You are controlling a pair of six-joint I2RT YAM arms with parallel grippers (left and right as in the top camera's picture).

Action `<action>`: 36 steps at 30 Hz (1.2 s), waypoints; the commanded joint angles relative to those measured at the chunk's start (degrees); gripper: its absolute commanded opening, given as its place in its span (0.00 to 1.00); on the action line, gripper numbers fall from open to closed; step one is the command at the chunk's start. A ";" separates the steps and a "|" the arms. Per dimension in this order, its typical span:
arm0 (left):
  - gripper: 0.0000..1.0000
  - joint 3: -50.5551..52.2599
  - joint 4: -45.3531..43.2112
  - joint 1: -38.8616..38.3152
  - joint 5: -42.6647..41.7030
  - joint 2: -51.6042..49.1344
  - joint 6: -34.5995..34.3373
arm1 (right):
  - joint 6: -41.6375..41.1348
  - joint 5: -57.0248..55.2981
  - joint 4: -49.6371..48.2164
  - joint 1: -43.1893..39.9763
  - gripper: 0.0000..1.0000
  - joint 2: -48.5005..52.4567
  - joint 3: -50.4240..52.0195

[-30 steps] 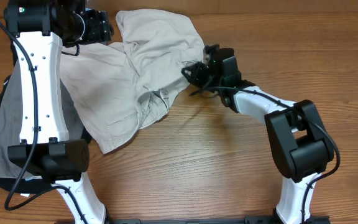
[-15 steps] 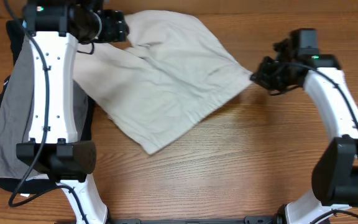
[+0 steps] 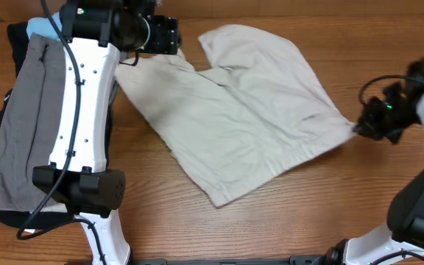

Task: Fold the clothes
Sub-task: 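Spread the beige shorts flat on the table with both grippers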

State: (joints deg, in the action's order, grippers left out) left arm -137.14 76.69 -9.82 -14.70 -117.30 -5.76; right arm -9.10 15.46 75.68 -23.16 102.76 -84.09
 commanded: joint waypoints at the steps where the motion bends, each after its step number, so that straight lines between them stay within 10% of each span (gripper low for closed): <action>1: 0.77 1.77 -0.24 -1.57 0.17 -0.61 1.40 | 2.99 -2.56 2.56 -4.33 0.15 -0.66 -0.85; 4: 0.77 3.72 -0.24 -2.01 0.20 -0.72 1.51 | 6.14 -2.36 4.59 -5.75 0.61 -0.66 -1.36; 13: 0.77 5.46 -0.59 -1.99 0.28 -0.72 1.53 | 9.60 -1.92 -14.34 5.29 0.81 -1.01 -8.90; 22: 0.77 5.46 -1.70 -2.01 0.28 -0.74 1.55 | 12.22 -9.44 -39.71 19.98 0.90 11.32 -8.87; 36: 0.76 5.84 -1.64 -2.23 0.33 -2.27 1.53 | 12.55 -9.73 -49.90 24.79 0.88 26.40 -8.87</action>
State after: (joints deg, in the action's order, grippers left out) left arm -131.81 75.16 -11.66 -14.70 -117.69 -5.56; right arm 3.03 7.11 26.87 1.54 126.80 -92.42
